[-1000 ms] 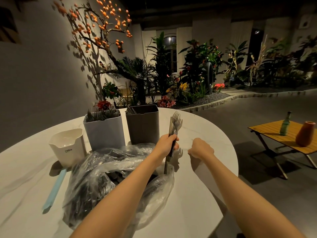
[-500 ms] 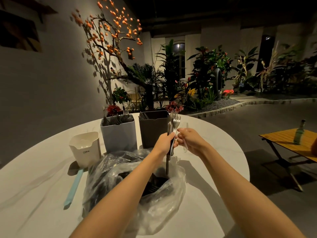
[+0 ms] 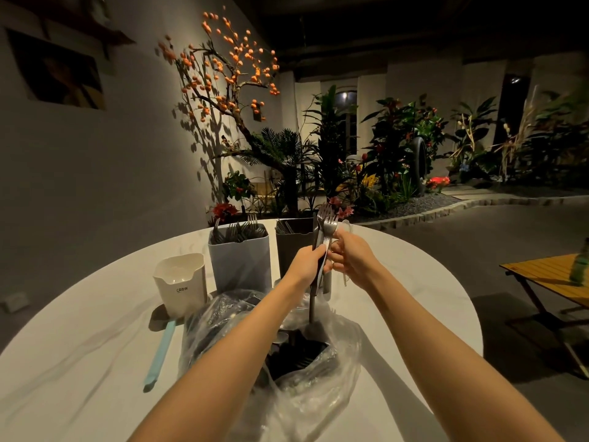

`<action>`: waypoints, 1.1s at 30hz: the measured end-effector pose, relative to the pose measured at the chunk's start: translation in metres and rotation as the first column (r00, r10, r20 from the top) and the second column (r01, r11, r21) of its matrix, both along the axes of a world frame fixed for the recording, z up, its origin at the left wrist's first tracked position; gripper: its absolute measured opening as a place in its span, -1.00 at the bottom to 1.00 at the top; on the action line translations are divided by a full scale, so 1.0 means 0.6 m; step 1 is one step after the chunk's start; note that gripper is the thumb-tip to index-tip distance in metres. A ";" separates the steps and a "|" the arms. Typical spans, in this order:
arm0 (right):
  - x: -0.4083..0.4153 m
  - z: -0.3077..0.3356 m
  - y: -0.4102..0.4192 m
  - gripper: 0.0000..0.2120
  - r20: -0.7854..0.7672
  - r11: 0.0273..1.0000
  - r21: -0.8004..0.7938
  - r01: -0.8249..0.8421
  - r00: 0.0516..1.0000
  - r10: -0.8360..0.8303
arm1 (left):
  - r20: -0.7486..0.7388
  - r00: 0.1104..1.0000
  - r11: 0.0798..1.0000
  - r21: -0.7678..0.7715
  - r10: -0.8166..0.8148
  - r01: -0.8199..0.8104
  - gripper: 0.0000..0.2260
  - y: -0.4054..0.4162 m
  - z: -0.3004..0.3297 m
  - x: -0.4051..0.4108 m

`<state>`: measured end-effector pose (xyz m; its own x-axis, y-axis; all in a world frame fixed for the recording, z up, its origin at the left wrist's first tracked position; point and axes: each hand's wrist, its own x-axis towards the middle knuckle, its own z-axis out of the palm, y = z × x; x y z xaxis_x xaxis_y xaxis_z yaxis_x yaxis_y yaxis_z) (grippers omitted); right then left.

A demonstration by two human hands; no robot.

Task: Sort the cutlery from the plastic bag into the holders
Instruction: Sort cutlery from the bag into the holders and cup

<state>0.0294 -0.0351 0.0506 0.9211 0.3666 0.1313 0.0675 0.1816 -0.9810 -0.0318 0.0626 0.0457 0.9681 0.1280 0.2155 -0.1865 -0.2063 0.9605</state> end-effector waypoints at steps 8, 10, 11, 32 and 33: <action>0.009 0.008 0.003 -0.74 0.071 0.996 -0.076 -0.035 0.997 0.041 | -0.056 0.998 0.996 0.087 -0.004 0.009 -0.65 0.008 0.014 0.003; 0.011 0.011 0.003 -0.75 0.060 0.996 -0.077 -0.052 0.997 0.057 | -0.061 0.998 0.996 0.088 -0.007 0.012 -0.67 0.010 0.015 0.005; 0.010 0.013 0.005 -0.76 0.059 0.995 -0.078 -0.058 0.996 0.063 | -0.065 0.998 0.997 0.082 -0.008 0.014 -0.67 0.011 0.016 0.006; 0.058 0.074 0.012 -0.88 -0.024 0.980 0.065 0.188 0.982 -0.187 | 0.251 0.907 0.940 -0.136 0.338 -0.313 -0.82 0.069 0.089 0.065; 0.062 0.075 0.013 -0.88 -0.040 0.979 0.075 0.189 0.982 -0.187 | 0.268 0.896 0.932 -0.181 0.353 -0.313 -0.83 0.074 0.093 0.067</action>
